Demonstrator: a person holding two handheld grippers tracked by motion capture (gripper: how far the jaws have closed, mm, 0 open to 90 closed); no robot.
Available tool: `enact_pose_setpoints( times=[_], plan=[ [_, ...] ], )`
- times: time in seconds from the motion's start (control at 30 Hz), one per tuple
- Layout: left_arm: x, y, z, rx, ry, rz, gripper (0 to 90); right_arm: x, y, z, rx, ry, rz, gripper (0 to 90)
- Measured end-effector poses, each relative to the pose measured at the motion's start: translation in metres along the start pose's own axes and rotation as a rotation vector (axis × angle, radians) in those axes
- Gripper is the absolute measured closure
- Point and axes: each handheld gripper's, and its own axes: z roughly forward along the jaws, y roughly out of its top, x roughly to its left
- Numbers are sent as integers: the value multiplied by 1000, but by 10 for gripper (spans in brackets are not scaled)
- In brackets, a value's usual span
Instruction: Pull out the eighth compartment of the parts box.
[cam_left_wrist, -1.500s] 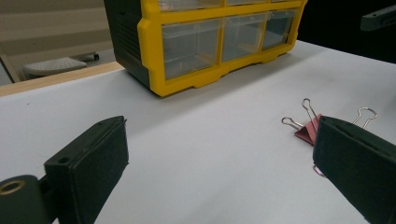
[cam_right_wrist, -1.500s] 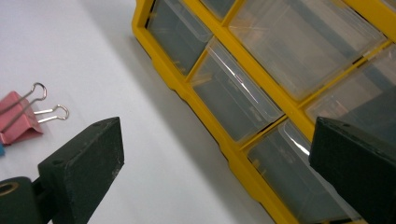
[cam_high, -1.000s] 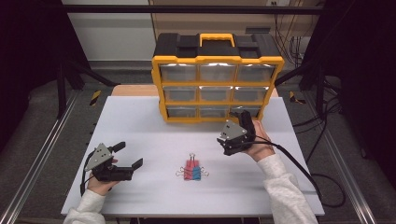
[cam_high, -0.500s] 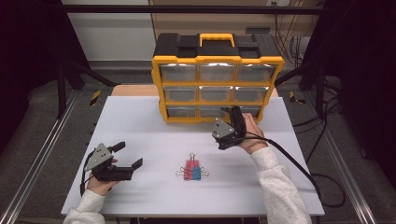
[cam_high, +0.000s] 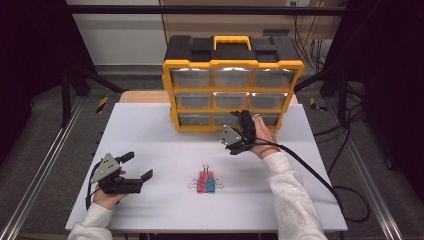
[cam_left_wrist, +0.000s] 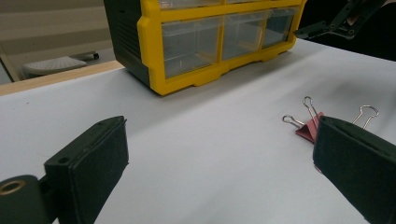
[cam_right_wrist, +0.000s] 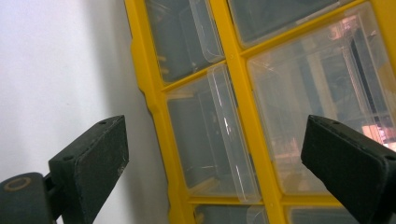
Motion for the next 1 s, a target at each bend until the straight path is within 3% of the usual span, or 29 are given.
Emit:
enact_pose_setpoints(
  times=[0.27,0.37,0.4,0.63,1.0],
  plan=[
    [1,0,-1,-4,2,-1,29,6,0,18,32,-32,-135,136],
    [1,0,-1,-5,2,-2,29,8,1,22,38,-36,-163,146],
    [1,0,-1,-4,3,-3,29,9,1,25,47,-45,-195,155],
    [1,0,-1,-5,2,-3,29,8,-4,34,66,-72,-227,192],
    [1,0,-1,-4,2,-2,29,12,-8,44,32,-105,-260,274]
  ],
)
